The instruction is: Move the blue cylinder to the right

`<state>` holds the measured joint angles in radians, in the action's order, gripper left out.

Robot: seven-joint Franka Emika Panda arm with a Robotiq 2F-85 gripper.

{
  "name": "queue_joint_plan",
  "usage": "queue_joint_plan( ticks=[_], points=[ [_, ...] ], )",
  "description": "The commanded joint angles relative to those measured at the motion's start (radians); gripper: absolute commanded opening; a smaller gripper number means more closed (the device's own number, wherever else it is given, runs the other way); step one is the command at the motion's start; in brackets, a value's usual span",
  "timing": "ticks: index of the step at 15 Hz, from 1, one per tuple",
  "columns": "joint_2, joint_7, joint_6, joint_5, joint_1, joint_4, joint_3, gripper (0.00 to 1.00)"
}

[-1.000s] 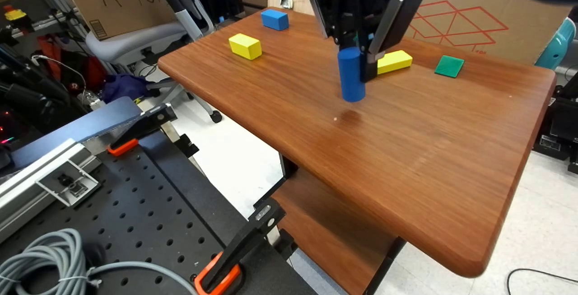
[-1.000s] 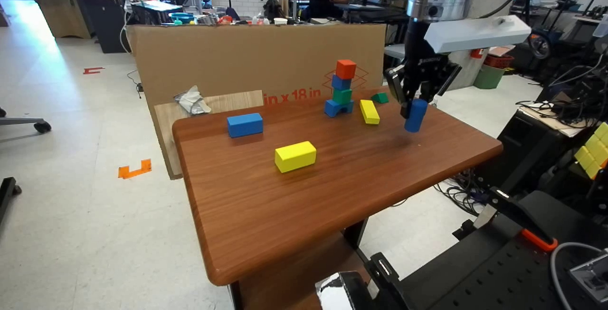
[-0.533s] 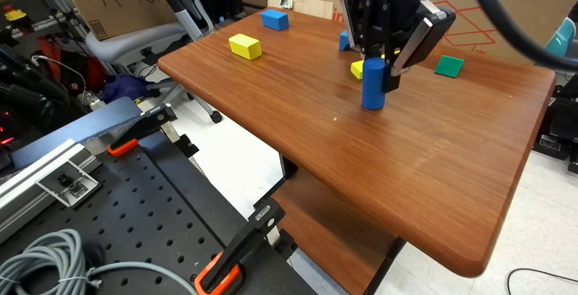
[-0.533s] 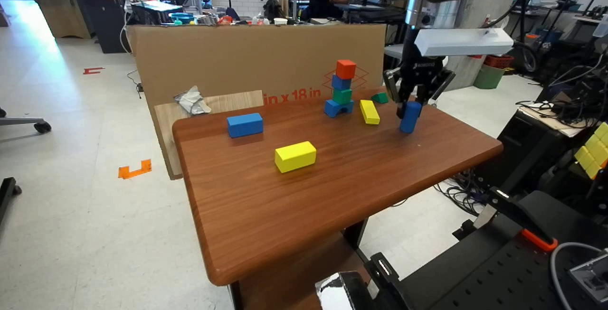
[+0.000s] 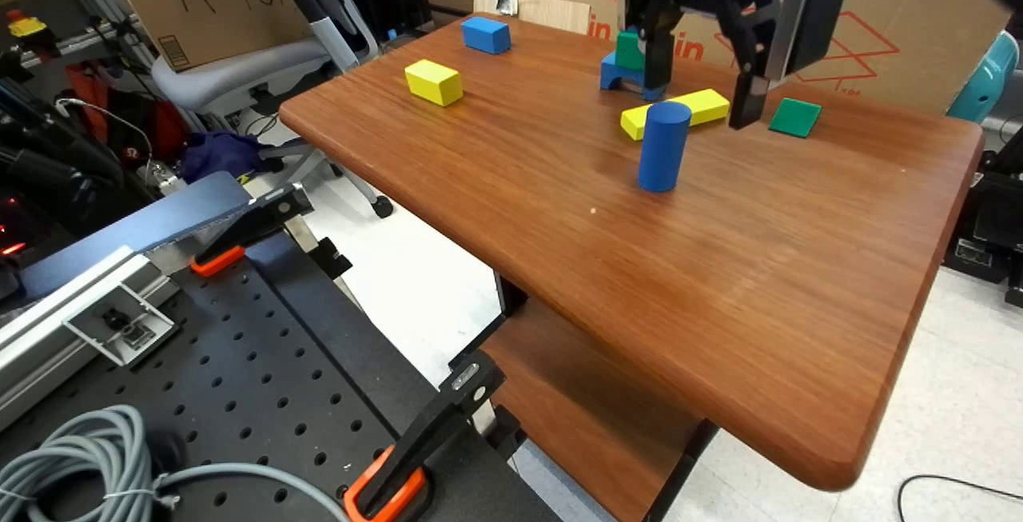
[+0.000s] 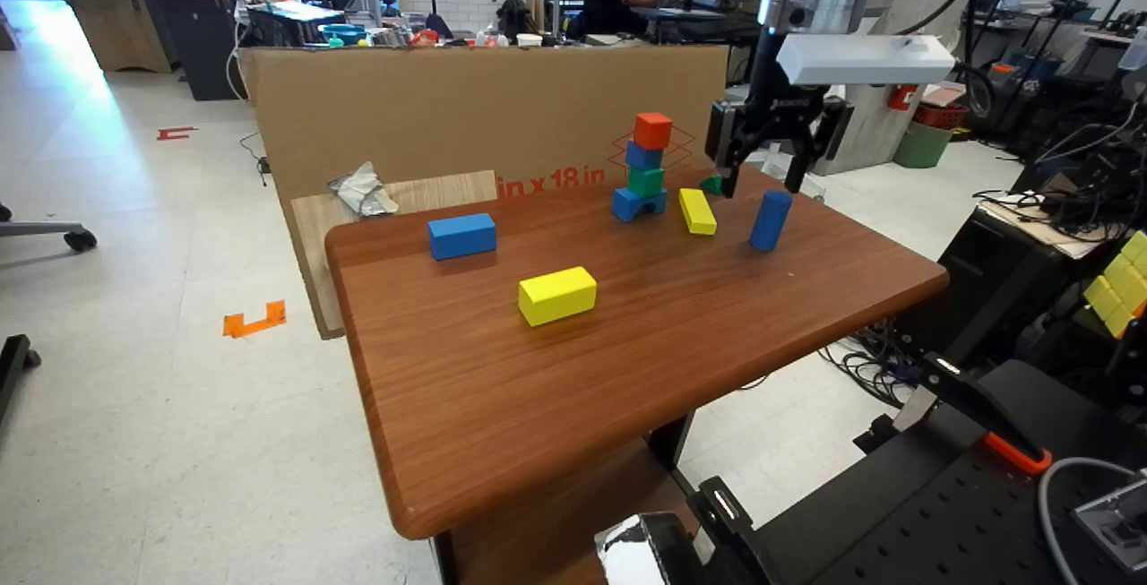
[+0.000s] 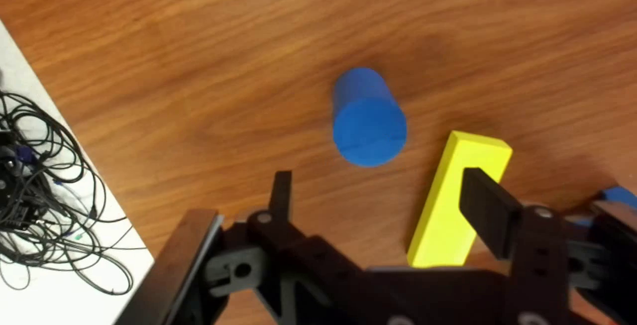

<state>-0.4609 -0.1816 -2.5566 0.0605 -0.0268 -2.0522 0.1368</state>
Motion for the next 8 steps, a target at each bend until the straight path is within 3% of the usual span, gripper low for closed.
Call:
queue_joint_plan(
  ticks=[1, 5, 6, 8],
  points=[
    [0.098, 0.101, 0.127, -0.037, -0.032, 0.035, -0.041, 1.00],
    [0.170, 0.304, 0.318, -0.213, -0.097, 0.109, -0.116, 1.00],
    [0.136, 0.207, 0.234, -0.136, -0.054, 0.086, -0.077, 1.00],
    [0.168, 0.263, 0.292, -0.180, -0.071, 0.102, -0.093, 1.00]
  ],
)
